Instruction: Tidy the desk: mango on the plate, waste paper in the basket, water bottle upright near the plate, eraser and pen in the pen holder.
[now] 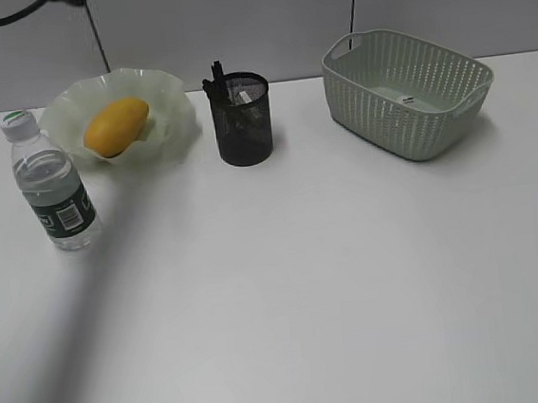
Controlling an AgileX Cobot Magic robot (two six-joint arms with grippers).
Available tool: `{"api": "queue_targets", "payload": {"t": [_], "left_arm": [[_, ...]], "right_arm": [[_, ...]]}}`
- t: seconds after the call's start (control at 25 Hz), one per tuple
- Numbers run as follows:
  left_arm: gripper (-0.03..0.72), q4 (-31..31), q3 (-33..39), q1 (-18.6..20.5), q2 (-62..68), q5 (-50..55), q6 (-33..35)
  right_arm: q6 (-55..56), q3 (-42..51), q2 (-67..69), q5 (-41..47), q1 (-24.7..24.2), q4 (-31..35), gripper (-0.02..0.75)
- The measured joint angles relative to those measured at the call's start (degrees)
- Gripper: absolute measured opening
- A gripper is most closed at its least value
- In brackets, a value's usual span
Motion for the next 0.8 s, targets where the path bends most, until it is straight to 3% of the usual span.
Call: {"api": "queue_targets", "payload": {"t": [0.16, 0.28, 0.4, 0.56, 0.8], "left_arm": [[0.307, 6.7, -5.41, 3.24, -0.59, 18.51, -4.32], [0.307, 5.88, -5.31, 6.38, -3.82, 21.54, -4.8], [0.305, 3.38, -0.81, 9.92, -10.42, 21.79, -5.04], [0.305, 1.79, 12.93, 13.08, -23.38, 21.85, -4.42], [0.305, 0.04, 38.63, 13.43, -51.53, 15.84, -4.15]], "right_arm": [[0.0, 0.0, 0.0, 0.0, 0.0, 0.0, 0.445], [0.12, 0.0, 0.0, -0.05, 0.0, 0.0, 0.445], [0.66, 0.0, 0.0, -0.05, 0.0, -0.25, 0.445], [0.85, 0.0, 0.0, 0.01, 0.0, -0.3, 0.445], [0.92, 0.0, 0.0, -0.06, 0.0, -0.42, 0.445]]}}
